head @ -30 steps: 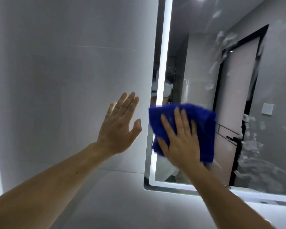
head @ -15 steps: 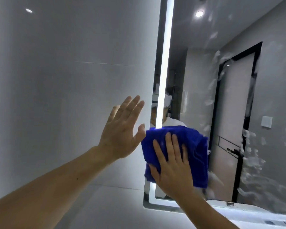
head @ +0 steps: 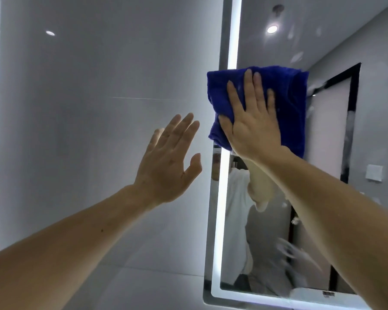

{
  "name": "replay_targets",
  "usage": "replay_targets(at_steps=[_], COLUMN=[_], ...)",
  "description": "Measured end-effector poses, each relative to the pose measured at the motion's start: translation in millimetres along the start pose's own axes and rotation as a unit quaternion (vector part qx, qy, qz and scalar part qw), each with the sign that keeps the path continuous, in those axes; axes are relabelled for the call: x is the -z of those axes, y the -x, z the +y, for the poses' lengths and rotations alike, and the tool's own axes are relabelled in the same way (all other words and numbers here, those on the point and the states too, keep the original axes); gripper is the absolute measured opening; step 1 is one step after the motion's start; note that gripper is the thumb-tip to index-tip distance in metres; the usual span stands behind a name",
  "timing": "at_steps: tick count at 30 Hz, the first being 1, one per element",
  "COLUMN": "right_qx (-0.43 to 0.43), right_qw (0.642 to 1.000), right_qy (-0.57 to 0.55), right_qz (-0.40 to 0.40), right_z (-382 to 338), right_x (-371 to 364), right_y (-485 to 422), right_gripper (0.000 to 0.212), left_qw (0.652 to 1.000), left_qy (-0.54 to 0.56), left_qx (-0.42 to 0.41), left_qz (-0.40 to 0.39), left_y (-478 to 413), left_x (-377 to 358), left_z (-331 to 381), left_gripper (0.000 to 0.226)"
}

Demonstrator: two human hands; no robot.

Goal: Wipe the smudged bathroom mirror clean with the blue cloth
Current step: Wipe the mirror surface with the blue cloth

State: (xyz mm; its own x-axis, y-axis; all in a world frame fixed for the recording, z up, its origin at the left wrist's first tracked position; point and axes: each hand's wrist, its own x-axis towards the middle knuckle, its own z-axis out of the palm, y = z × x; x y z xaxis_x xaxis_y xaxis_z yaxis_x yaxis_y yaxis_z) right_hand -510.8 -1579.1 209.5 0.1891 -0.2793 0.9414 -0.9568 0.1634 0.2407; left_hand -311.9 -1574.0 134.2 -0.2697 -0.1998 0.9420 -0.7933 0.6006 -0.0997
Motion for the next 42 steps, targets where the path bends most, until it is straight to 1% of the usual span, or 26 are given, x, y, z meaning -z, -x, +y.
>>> replay_targets(at_steps=[3, 6, 10, 13, 17, 19, 22, 25, 28, 31, 33, 38, 40, 42], right_qx=[-0.019, -0.006, 0.046, 0.092, 0.123, 0.102, 0.055, 0.026, 0.001, -0.024, -0.016, 0.047, 0.08, 0.101], right_qw=[1.0, 1.0, 0.997, 0.992, 0.989, 0.992, 0.998, 1.0, 1.0, 0.999, 0.999, 0.998, 0.995, 0.994], right_qy=[-0.007, -0.026, -0.035, -0.03, -0.03, -0.029, -0.004, 0.011, 0.013, -0.009, -0.026, -0.032, -0.023, -0.008], right_qz=[0.005, -0.008, -0.055, -0.078, -0.08, -0.066, -0.014, 0.011, 0.015, 0.02, 0.01, -0.033, -0.046, -0.036], right_z=[-9, -21, -37, -34, -18, -8, 7, 22, 25, 13, 3, -14, -6, 5], right_x=[0, -8, -25, -31, -21, -13, -1, 9, 13, 13, 8, -5, -4, 0], right_y=[7, 52, 139, 172, 145, 107, 30, -35, -67, -60, -35, 59, 65, 46], right_gripper=[0.065, 0.065, 0.064, 0.063, 0.06, 0.061, 0.066, 0.068, 0.067, 0.065, 0.064, 0.062, 0.063, 0.061], left_qw=[1.0, 1.0, 1.0, 1.0, 0.999, 0.998, 0.996, 0.997, 0.998, 0.998, 0.998, 0.999, 0.998, 0.998], left_qy=[0.004, 0.004, 0.007, 0.005, -0.007, -0.016, -0.019, -0.016, -0.026, -0.03, -0.035, -0.041, -0.045, -0.042], left_qx=[-0.001, -0.013, -0.013, -0.026, -0.049, -0.061, -0.071, -0.044, -0.014, 0.002, 0.002, 0.001, 0.001, -0.007], left_qz=[0.01, 0.014, 0.0, 0.003, 0.022, 0.032, 0.044, 0.056, 0.056, 0.051, 0.046, 0.033, 0.038, 0.042], left_y=[-6, -8, -12, -23, -46, -58, -79, -99, -115, -125, -126, -125, -127, -133], left_x=[3, 4, 3, 7, 16, 18, 20, 24, 29, 34, 35, 36, 36, 36], left_z=[1, 2, 7, 13, 15, 13, 10, 6, 3, 0, -2, -7, -7, -8], left_gripper=[0.061, 0.059, 0.06, 0.06, 0.062, 0.062, 0.06, 0.061, 0.065, 0.068, 0.068, 0.069, 0.07, 0.069])
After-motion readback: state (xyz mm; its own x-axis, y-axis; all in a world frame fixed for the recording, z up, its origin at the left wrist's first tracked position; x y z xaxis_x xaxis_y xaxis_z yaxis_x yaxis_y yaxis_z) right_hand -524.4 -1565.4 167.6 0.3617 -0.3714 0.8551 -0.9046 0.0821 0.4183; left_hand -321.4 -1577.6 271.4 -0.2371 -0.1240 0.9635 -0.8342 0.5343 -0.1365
